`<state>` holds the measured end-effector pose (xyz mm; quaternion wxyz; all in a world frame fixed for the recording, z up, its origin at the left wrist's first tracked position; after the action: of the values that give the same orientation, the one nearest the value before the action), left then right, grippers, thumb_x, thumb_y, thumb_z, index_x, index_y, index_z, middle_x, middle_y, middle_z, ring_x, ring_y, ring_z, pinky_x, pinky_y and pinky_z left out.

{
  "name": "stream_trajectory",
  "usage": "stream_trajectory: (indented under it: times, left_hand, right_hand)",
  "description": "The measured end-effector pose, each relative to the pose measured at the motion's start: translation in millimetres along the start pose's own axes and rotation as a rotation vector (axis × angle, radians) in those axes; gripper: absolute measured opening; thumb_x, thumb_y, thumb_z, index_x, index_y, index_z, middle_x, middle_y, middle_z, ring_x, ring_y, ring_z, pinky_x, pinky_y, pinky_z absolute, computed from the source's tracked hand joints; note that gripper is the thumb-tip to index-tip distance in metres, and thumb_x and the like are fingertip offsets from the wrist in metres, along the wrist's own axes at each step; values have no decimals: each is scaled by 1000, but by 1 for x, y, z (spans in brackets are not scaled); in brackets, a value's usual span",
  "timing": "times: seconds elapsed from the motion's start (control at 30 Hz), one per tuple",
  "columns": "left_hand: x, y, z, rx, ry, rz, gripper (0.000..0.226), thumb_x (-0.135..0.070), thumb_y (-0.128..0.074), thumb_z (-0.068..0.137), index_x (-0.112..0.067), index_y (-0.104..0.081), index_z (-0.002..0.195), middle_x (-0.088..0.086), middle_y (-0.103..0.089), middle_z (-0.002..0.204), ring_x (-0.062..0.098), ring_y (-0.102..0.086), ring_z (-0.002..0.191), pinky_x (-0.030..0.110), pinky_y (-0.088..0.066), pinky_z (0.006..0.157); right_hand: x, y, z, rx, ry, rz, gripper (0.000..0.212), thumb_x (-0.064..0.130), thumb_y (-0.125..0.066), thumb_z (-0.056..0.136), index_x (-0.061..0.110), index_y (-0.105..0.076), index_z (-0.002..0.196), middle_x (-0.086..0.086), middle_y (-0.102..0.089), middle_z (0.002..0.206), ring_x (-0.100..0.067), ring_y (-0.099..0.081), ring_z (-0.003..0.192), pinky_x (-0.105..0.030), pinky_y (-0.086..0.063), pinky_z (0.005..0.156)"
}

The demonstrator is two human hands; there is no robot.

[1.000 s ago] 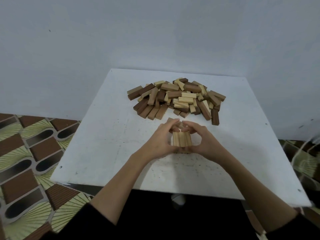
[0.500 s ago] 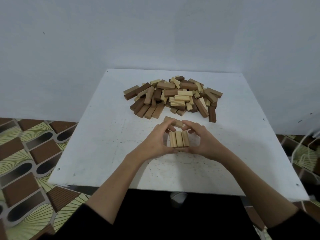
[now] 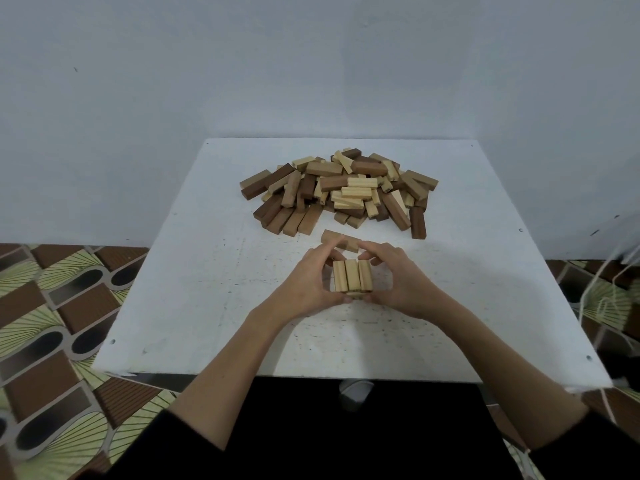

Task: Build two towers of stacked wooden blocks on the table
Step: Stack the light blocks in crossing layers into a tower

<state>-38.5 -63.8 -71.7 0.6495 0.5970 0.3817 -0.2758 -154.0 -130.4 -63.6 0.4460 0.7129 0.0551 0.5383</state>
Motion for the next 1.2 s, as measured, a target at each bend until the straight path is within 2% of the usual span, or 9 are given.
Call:
stream_trajectory:
  times: [0.2,0.37,0.47,0.6,0.73,0.83,0.93,1.03,1.2]
  left_hand:
    - [2,-2,0,-15,-3,10,89,-16,-84,67,-37,-32,135,-7,-52,114,8,-46,110,13,-37,87]
    - [1,-2,-1,-25,-22,8,89,-18,-84,67,-40,-30,134,-8,-52,114,7,-45,110,11,-35,85]
    - [0,-2,0,-31,-39,5,91,-19,-84,66,-35,-31,138,-6,-53,115,7,-45,110,11,-35,84]
    - [-1,-2,0,-34,-53,-2,87,-19,-83,67,-44,-30,131,-7,-54,113,6,-45,108,9,-35,82]
    - [2,-4,0,-32,-45,-22,89,-23,-81,67,-33,-31,140,-8,-54,112,8,-46,109,10,-35,84]
    - [2,-5,0,-35,-36,-27,88,-22,-81,68,-29,-32,141,-7,-55,112,10,-46,109,13,-35,84]
    - [-1,-5,-2,-46,-22,-36,84,-20,-80,70,-37,-31,137,-7,-54,111,7,-43,108,11,-35,82]
    - [-6,-4,-4,-66,-24,-52,80,-17,-78,72,-55,-29,123,-6,-54,110,7,-42,106,13,-36,81]
    - [-6,-4,-4,-71,-2,-63,82,-15,-80,70,-57,-29,118,-9,-54,107,8,-44,106,15,-37,81]
  right_hand:
    - [1,-2,0,0,15,1,81,18,-77,75,25,-30,141,-2,-49,127,-14,-39,112,-25,-35,89]
    - [3,-3,0,8,28,10,82,18,-77,74,33,-28,138,1,-46,123,-12,-34,111,-27,-34,89]
    - [5,-3,1,8,46,9,82,19,-78,74,38,-25,134,5,-44,119,-10,-33,109,-22,-32,84]
    - [2,-6,5,4,51,14,83,21,-79,73,42,-24,130,10,-45,111,-7,-35,105,-13,-32,79]
    - [-1,-9,9,2,50,21,81,23,-79,72,35,-32,137,10,-49,108,-3,-39,101,-17,-37,82]
    - [0,-8,9,6,58,20,83,20,-77,73,30,-31,141,10,-48,108,4,-36,98,-13,-30,78]
    - [0,-9,9,-6,77,19,80,19,-77,74,29,-34,141,10,-50,105,5,-38,98,-12,-29,77]
    - [2,-8,9,-11,76,35,78,15,-76,74,29,-36,139,12,-50,103,9,-37,97,-7,-27,79]
    - [6,-6,6,-5,74,59,78,13,-76,75,39,-29,132,13,-47,102,9,-36,97,-8,-28,79]
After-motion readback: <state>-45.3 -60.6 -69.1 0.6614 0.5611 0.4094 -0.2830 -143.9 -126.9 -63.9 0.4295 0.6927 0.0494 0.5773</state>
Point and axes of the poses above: each hand's wrist, its own z-axis towards the middle knuckle, its own y-axis out of the back of the hand, x = y × z, the point moved 8 cm from there along z, towards the middle knuckle
